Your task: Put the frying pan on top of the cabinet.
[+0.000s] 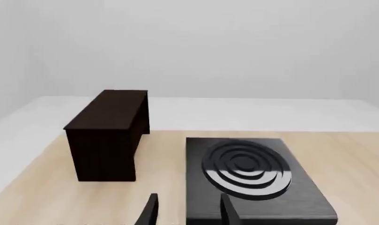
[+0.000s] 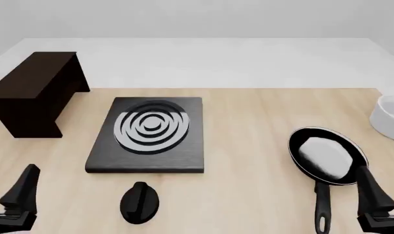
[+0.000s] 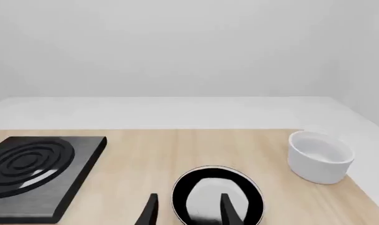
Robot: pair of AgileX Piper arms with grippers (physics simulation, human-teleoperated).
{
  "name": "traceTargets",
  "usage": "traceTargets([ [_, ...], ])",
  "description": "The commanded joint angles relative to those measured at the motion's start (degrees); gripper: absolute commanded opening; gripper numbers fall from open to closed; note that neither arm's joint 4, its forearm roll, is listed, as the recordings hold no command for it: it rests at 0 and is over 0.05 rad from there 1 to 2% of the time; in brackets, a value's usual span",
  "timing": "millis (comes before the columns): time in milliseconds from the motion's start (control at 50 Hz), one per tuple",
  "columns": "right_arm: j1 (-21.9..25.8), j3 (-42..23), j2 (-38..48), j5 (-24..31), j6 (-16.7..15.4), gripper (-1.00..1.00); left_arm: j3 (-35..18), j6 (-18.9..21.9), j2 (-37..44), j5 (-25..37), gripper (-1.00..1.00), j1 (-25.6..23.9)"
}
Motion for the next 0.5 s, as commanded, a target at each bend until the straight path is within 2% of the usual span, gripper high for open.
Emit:
traceTargets([
  [20,-0.1,-0.4,0.2,0.2,-0.2,1.00,0.2,0.5,-1.3,1.5,1.00,1.2],
  [100,0.0,-0.5,0.2,0.4,-0.2,1.00,0.3,0.8,-1.5,1.6,1.00,0.5],
  [140,0.0,-0.6,0.2,0.5,-0.1,1.00,0.3,2.5,-0.7,2.3,1.00,-1.2],
  [200,-0.1,-0.6,0.2,0.5,-0.1,1.00,0.2,2.3,-0.3,2.1,1.00,-1.2],
  [280,-0.1,-0.6,0.3,0.4,0.0,1.00,-0.1,1.3,3.9,-2.1,1.00,-1.8],
  [320,-0.1,-0.4,0.3,0.3,0.2,1.00,-0.5,2.5,4.8,-3.9,1.00,-2.4],
  [360,-0.3,-0.3,0.3,0.1,0.5,1.00,-1.4,1.0,10.5,-8.7,1.00,-4.7],
  [380,-0.3,-0.3,0.3,0.0,0.6,1.00,-2.5,0.0,17.1,-14.0,1.00,-6.5],
  [420,-0.4,-0.3,0.3,0.0,0.8,1.00,-4.4,-4.5,27.1,-20.4,1.00,-11.3],
  [460,-0.4,-0.2,0.4,-0.1,1.0,1.00,-6.0,-1.8,32.7,-25.4,1.00,-12.2],
  [500,-0.4,0.0,0.4,-0.3,1.1,1.00,-8.4,-2.6,40.2,-30.1,1.00,-15.4],
])
